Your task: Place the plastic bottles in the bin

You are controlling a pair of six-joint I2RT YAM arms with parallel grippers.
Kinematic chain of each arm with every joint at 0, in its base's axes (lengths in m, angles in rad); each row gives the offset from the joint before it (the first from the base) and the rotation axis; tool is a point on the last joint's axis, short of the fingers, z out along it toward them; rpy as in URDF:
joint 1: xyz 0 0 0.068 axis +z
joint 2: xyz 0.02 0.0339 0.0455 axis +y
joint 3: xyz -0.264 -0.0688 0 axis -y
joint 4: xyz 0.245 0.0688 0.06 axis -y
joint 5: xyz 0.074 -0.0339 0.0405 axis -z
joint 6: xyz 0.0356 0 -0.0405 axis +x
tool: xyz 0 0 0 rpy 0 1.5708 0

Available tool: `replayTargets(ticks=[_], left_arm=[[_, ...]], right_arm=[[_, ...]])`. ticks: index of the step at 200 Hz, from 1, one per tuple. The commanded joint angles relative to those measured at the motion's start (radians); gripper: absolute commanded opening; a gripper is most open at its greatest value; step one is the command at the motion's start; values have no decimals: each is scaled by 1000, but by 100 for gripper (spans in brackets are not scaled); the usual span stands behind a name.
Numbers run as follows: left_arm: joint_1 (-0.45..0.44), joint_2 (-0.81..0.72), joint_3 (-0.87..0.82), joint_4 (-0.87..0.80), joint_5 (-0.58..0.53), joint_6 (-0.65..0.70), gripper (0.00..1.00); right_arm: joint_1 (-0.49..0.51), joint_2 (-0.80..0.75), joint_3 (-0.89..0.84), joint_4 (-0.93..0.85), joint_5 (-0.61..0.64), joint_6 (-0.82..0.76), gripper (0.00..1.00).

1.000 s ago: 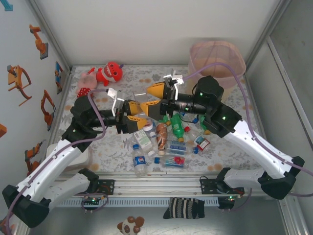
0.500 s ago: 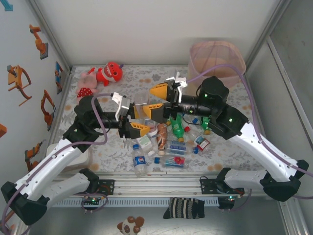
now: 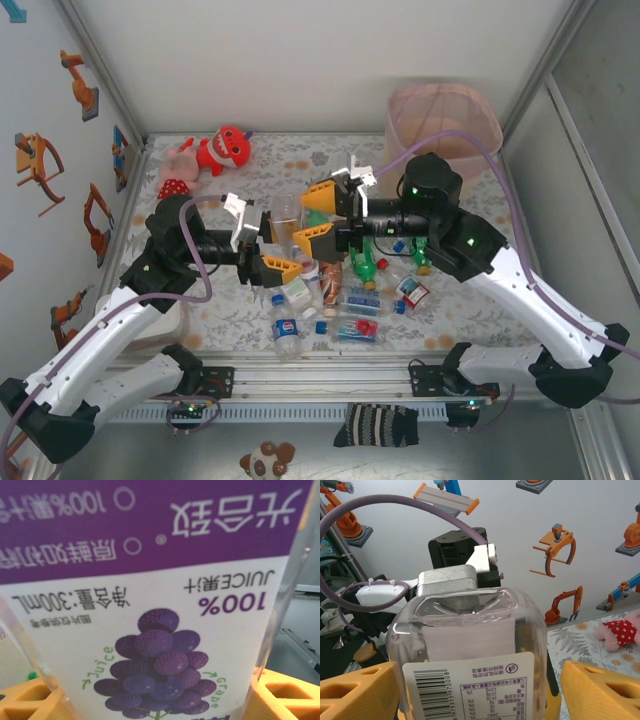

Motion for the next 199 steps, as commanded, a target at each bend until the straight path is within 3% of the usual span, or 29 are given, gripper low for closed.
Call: replayTargets(ticks=[1,76,119,133,158,199], left_arm=[[-4,-13,32,35,-8,17,45],[-4,-7,30,87,-12,-13,45],[-4,-5,33,79,-22,-12,47],[-4,-14,32,62,-49,-3,52],[-2,-44,30,-9,-152,23,72],[-2,-99,16,-114,-285,41,79]], right_arm=[[10,6,-4,13,-27,-20,80],[13,12,-19,11,-36,-47,71],[13,9,-8,10,-12,-48,60],[13,2,-3,3,17,-49,59],[9,-11,17,-44,114,-82,58],[-105,-17,80,-128,237,-66,58]])
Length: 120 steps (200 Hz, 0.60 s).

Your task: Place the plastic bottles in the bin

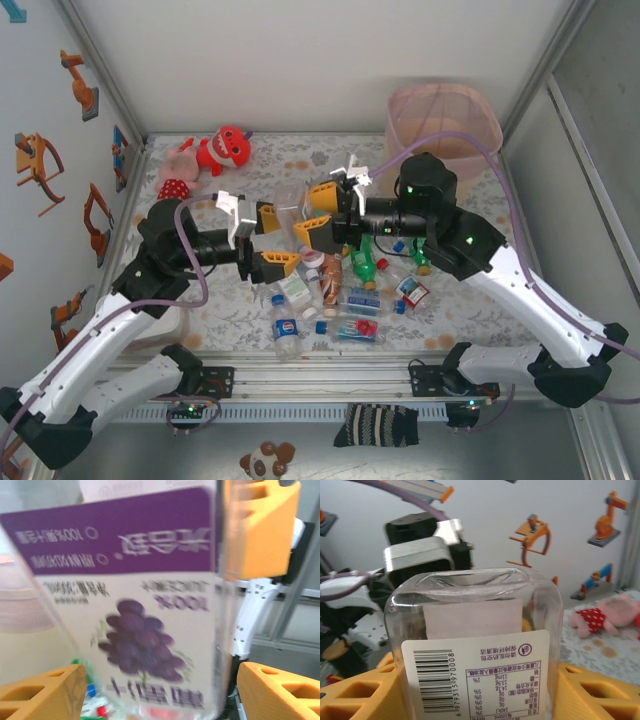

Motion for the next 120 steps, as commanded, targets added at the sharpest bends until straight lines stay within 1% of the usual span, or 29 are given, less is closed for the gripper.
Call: replayTargets(ticks=[1,15,32,49,70,102,120], left_arm=[[-3,-48,13,-60,-91,28,79],[-2,-66,-3,-78,-136,21,79],[-1,-79,-18,-97,-181,8,79],[1,-88,-31,-108,-215,-11,79],[3,-97,-42,-107,-238,-33,79],[4,-106,-48,-114,-262,-45,79],[4,-113,-48,-119,-275,-46,79]], right_arm=[[-85,-22,69,-54,128,-4,57],[-161,-18,92,-80,146,14,57],[-278,1,132,-131,191,36,57],[-388,39,194,-199,263,20,57],[-513,108,289,-266,296,-5,57],[-654,245,440,-361,349,-50,57],[-704,326,528,-423,402,-92,56]])
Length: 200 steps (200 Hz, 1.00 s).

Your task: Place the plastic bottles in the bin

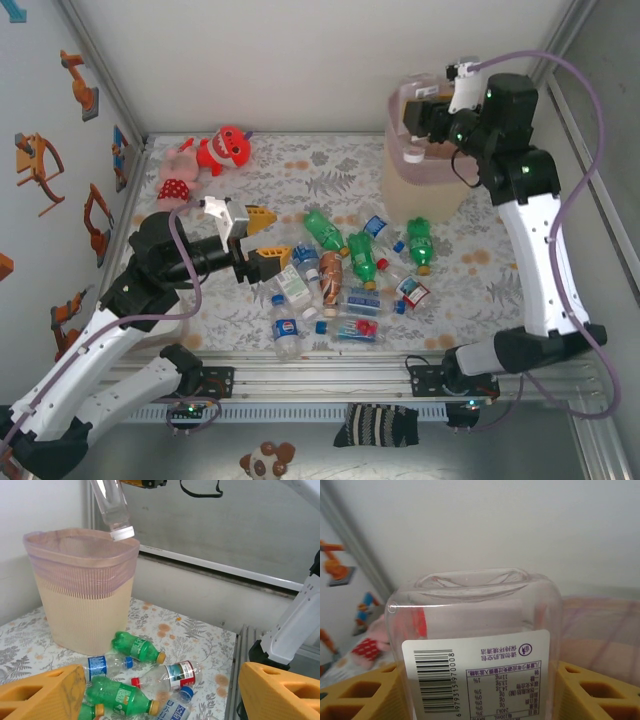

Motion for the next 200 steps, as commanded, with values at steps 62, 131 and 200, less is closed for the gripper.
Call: replayTargets(ticks=[62,131,200], left_arm=[[6,-29,-19,-24,-64,-22,79],[8,-17,-22,-23,-65,-31,79],[7,-11,-22,-37,-74,-35,79]], right_arm=[[-154,331,332,-266,305,-260,56],[-194,514,387,-287,406,-345,56],[-216,656,378,-285,422,-342,56]])
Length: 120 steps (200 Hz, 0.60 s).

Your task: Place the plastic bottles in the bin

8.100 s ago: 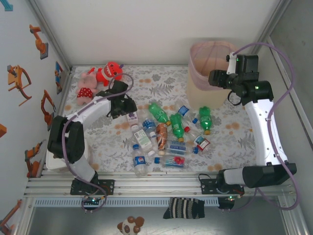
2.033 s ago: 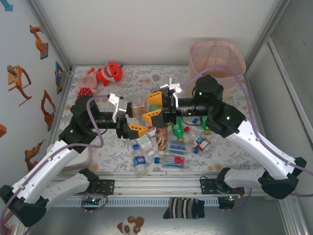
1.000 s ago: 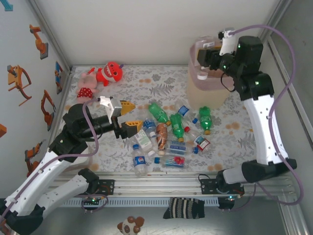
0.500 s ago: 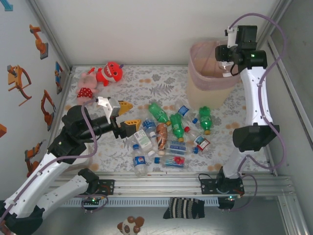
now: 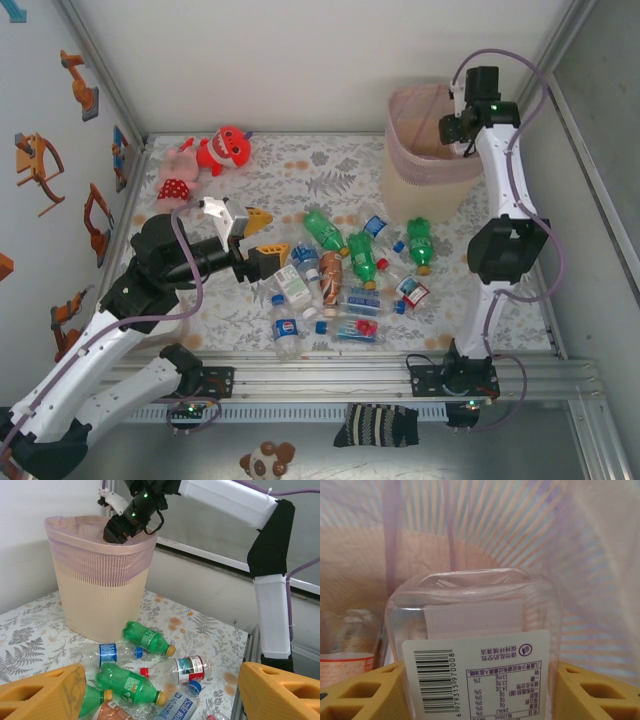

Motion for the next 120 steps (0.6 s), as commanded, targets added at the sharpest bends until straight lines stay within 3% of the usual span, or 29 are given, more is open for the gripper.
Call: replayTargets(ticks=[1,41,120], left_arm=[[6,-1,-7,-7,-6,-12,79],[9,8,-3,-19,-7,-11,79],[11,13,13,-56,-68,-29,79]], right_arm=[[-10,30,30,1,27,-15,56],[-17,99,15,1,21,-1,58],[-20,108,-3,3,-5,50,75]])
